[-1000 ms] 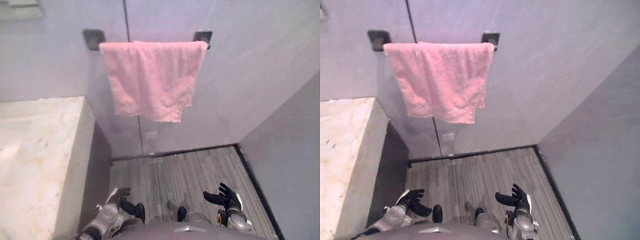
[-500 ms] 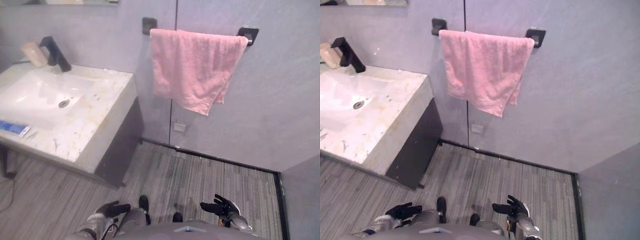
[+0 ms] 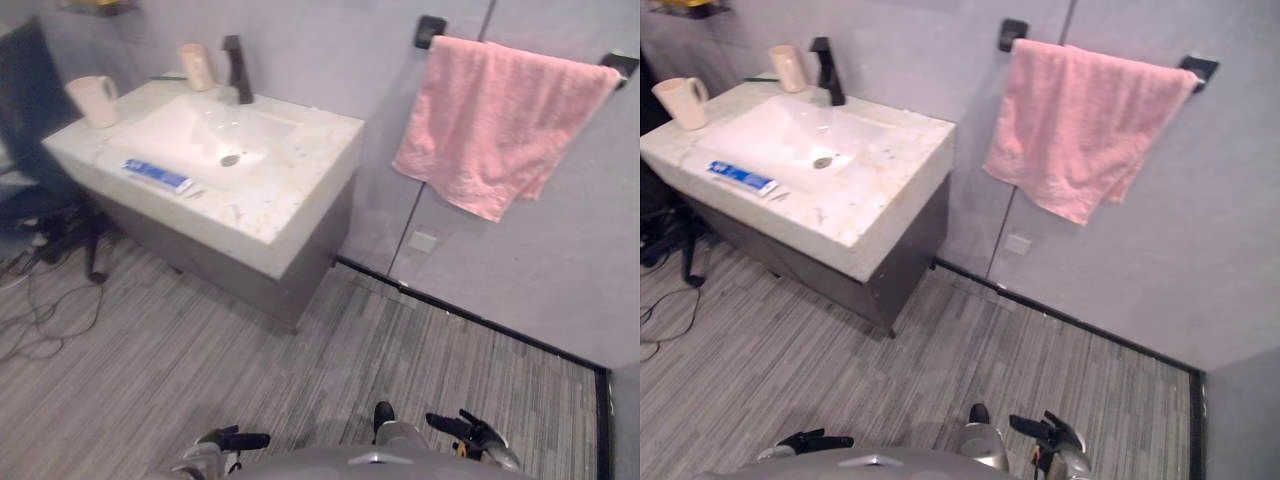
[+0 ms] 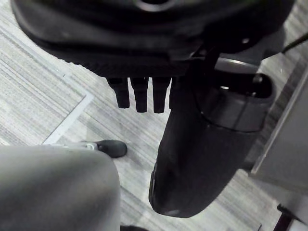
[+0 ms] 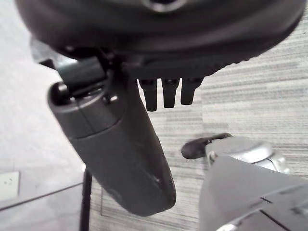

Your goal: Organize the bathroom.

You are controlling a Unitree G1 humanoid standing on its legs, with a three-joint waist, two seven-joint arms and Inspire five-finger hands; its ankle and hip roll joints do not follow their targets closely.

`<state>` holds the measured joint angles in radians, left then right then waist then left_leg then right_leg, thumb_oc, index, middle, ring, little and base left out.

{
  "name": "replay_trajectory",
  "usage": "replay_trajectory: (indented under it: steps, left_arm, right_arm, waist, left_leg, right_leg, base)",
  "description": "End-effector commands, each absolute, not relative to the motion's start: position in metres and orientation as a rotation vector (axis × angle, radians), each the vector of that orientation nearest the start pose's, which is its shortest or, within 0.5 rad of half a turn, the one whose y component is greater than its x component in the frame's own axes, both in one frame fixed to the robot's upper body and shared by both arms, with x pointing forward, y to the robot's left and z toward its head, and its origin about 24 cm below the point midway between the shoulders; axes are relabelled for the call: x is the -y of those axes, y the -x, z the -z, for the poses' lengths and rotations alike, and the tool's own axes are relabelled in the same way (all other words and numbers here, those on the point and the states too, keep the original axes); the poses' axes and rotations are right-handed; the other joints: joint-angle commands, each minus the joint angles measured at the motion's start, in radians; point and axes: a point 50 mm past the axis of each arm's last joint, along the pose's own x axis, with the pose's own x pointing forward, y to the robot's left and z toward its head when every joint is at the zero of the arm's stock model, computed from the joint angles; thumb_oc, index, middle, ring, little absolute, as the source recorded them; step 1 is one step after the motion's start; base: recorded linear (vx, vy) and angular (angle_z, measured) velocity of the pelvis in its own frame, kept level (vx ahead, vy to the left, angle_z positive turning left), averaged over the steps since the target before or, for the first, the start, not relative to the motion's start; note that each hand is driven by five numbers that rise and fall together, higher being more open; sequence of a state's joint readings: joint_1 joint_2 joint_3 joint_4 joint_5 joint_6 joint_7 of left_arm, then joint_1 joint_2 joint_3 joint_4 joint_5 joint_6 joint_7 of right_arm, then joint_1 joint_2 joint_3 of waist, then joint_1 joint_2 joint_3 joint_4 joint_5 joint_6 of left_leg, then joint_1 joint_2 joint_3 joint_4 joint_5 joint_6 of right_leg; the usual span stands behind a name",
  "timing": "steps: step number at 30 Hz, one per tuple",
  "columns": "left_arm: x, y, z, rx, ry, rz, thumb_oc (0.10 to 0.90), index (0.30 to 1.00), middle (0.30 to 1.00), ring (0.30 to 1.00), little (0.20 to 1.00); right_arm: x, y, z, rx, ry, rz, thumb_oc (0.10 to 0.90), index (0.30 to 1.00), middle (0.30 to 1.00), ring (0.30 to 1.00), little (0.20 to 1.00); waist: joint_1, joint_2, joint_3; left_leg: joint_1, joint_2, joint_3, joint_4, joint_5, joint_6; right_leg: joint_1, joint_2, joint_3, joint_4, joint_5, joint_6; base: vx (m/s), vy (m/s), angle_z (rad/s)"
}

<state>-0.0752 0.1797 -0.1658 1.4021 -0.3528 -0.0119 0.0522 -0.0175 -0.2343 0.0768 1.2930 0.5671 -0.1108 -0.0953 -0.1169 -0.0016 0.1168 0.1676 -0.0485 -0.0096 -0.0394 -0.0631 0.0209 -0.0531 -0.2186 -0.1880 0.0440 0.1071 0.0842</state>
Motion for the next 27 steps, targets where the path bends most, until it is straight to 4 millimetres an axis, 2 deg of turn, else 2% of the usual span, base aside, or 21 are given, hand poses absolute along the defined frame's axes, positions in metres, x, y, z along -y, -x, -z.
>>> replay_trajectory:
  steps: [1, 3, 5, 7, 9, 10, 11, 12, 14, 16, 17, 19, 20, 23, 27]
  left_arm:
    - [-0.236, -0.085, 0.164, -1.231, -0.052, -0.295, 0.800, 0.900, 0.900, 0.900, 0.900]
    - [-0.239, -0.086, 0.163, -1.239, -0.105, -0.273, 0.800, 0.900, 0.900, 0.900, 0.900]
    - [-0.244, -0.084, 0.162, -1.238, -0.110, -0.286, 0.800, 0.900, 0.900, 0.900, 0.900]
    - [-0.245, -0.087, 0.161, -1.220, -0.115, -0.298, 0.800, 0.900, 0.900, 0.900, 0.900]
    - [-0.246, -0.089, 0.160, -1.221, -0.114, -0.319, 0.800, 0.900, 0.900, 0.900, 0.900]
    - [-0.247, -0.090, 0.160, -1.220, -0.119, -0.343, 0.800, 0.900, 0.900, 0.900, 0.900]
    - [-0.250, -0.092, 0.159, -1.222, -0.105, -0.376, 0.800, 0.900, 0.900, 0.900, 0.900]
    - [-0.251, -0.092, 0.158, -1.224, -0.102, -0.382, 0.800, 0.900, 0.900, 0.900, 0.900]
    - [-0.253, -0.094, 0.157, -1.215, -0.061, -0.436, 0.800, 0.900, 0.900, 0.900, 0.900]
    - [-0.252, -0.092, 0.158, -1.215, -0.008, -0.484, 0.800, 0.900, 0.900, 0.900, 0.900]
    - [-0.252, -0.088, 0.159, -1.204, 0.069, -0.590, 0.800, 0.900, 0.900, 0.900, 0.900]
    - [-0.253, -0.090, 0.158, -1.189, 0.092, -0.630, 0.800, 0.900, 0.900, 0.900, 0.900]
    - [-0.252, -0.095, 0.157, -1.176, 0.060, -0.609, 0.800, 0.900, 0.900, 0.900, 0.900]
    - [-0.250, -0.090, 0.159, -1.172, 0.039, -0.614, 0.800, 0.900, 0.900, 0.900, 0.900]
    - [-0.249, -0.086, 0.159, -1.182, 0.025, -0.643, 0.800, 0.900, 0.900, 0.900, 0.900]
  right_arm:
    - [0.248, -0.132, 0.145, -0.948, -0.150, 0.478, 0.800, 0.900, 0.900, 0.900, 0.900]
    - [0.247, -0.131, 0.145, -0.941, -0.192, 0.501, 0.800, 0.900, 0.900, 0.900, 0.900]
    - [0.244, -0.128, 0.148, -0.967, -0.160, 0.464, 0.800, 0.900, 0.900, 0.900, 0.900]
    - [0.240, -0.124, 0.150, -1.000, -0.137, 0.446, 0.800, 0.900, 0.900, 0.900, 0.900]
    - [0.239, -0.120, 0.152, -1.028, -0.122, 0.437, 0.800, 0.900, 0.900, 0.900, 0.900]
    - [0.239, -0.116, 0.154, -1.065, -0.103, 0.423, 0.800, 0.900, 0.900, 0.900, 0.900]
    - [0.235, -0.108, 0.158, -1.123, -0.081, 0.389, 0.800, 0.900, 0.900, 0.900, 0.900]
    - [0.234, -0.108, 0.158, -1.132, -0.078, 0.381, 0.800, 0.900, 0.900, 0.900, 0.900]
    - [0.231, -0.105, 0.160, -1.158, -0.070, 0.359, 0.800, 0.900, 0.900, 0.900, 0.900]
    - [0.232, -0.106, 0.160, -1.162, -0.068, 0.345, 0.800, 0.900, 0.900, 0.900, 0.900]
    - [0.233, -0.108, 0.159, -1.153, -0.046, 0.313, 0.800, 0.900, 0.900, 0.900, 0.900]
    - [0.233, -0.109, 0.158, -1.146, -0.036, 0.310, 0.800, 0.900, 0.900, 0.900, 0.900]
    - [0.236, -0.111, 0.157, -1.142, -0.068, 0.360, 0.800, 0.900, 0.900, 0.900, 0.900]
    - [0.242, -0.112, 0.156, -1.147, -0.041, 0.341, 0.800, 0.900, 0.900, 0.900, 0.900]
    - [0.246, -0.110, 0.155, -1.159, -0.005, 0.325, 0.800, 0.900, 0.900, 0.900, 0.900]
  waist:
    - [0.027, 0.006, 0.017]
    - [0.025, 0.007, 0.028]
    - [0.023, 0.011, 0.034]
    - [0.023, 0.018, 0.034]
    - [0.024, 0.019, 0.029]
    - [0.021, 0.018, 0.021]
    - [0.030, 0.008, 0.007]
    - [0.032, 0.006, 0.006]
    - [0.050, -0.008, -0.013]
    - [0.056, -0.011, -0.018]
    - [0.061, -0.018, -0.012]
    - [0.061, -0.028, -0.008]
    - [0.069, -0.047, 0.008]
    - [0.071, -0.062, 0.010]
    - [0.066, -0.062, -0.003]
  left_leg:
    - [0.024, 0.025, -0.001, -0.048, -0.001, 0.008]
    - [0.007, 0.011, -0.013, -0.048, 0.015, 0.017]
    - [-0.002, 0.011, -0.014, -0.048, 0.037, 0.026]
    - [-0.033, 0.004, -0.016, -0.048, 0.064, 0.039]
    - [-0.044, 0.002, -0.022, -0.048, 0.074, 0.042]
    - [-0.061, -0.004, -0.030, -0.048, 0.086, 0.045]
    - [-0.075, -0.011, -0.034, -0.048, 0.095, 0.045]
    - [-0.075, -0.012, -0.034, -0.048, 0.096, 0.045]
    - [-0.093, -0.021, -0.035, -0.048, 0.099, 0.046]
    - [-0.083, -0.018, -0.025, -0.048, 0.098, 0.043]
    - [-0.096, -0.020, 0.007, 0.007, 0.088, 0.031]
    - [-0.129, -0.004, 0.060, 0.054, 0.090, 0.010]
    - [-0.222, 0.062, 0.116, 0.140, 0.152, -0.043]
    - [-0.212, 0.114, 0.107, 0.114, 0.138, -0.049]
    - [-0.174, 0.193, 0.090, 0.039, 0.175, -0.070]
  right_leg:
    - [-0.074, 0.013, 0.088, -0.110, 0.171, 0.055]
    - [-0.104, 0.017, 0.116, -0.108, 0.178, 0.053]
    - [-0.115, 0.058, 0.139, -0.008, 0.135, 0.034]
    - [-0.102, 0.128, 0.155, 0.099, 0.068, 0.021]
    - [-0.086, 0.161, 0.162, 0.115, 0.029, 0.008]
    - [-0.063, 0.210, 0.196, 0.132, -0.005, -0.008]
    - [-0.024, 0.231, 0.203, 0.113, -0.031, -0.021]
    - [-0.019, 0.229, 0.199, 0.107, -0.033, -0.022]
    - [0.046, 0.258, 0.234, 0.009, -0.062, -0.045]
    - [0.061, 0.260, 0.239, -0.018, -0.062, -0.051]
    - [0.077, 0.257, 0.235, -0.030, -0.060, -0.059]
    - [0.095, 0.246, 0.213, -0.047, -0.054, -0.061]
    - [0.130, 0.227, 0.170, -0.073, -0.046, -0.066]
    - [0.146, 0.198, 0.143, -0.085, -0.044, -0.066]
    - [0.144, 0.179, 0.145, -0.074, -0.059, -0.062]
  base:
    - [-0.22, 0.230, 0.38]
    - [-0.27, 0.286, 0.54]
    - [-0.23, 0.229, 0.52]
    - [-0.19, 0.168, 0.42]
    - [-0.11, 0.094, 0.13]
    - [-0.09, 0.082, 0.44]
    - [-0.06, 0.052, 0.73]
    - [-0.03, 0.013, 0.97]
    - [-0.02, 0.008, 0.52]
    - [-0.02, 0.067, 0.06]
    - [-0.03, 0.116, 0.13]
    - [-0.05, 0.139, 0.38]
    - [-0.06, 0.184, 0.57]
    - [0.03, 0.302, 1.28]
    - [0.13, 0.331, 0.52]
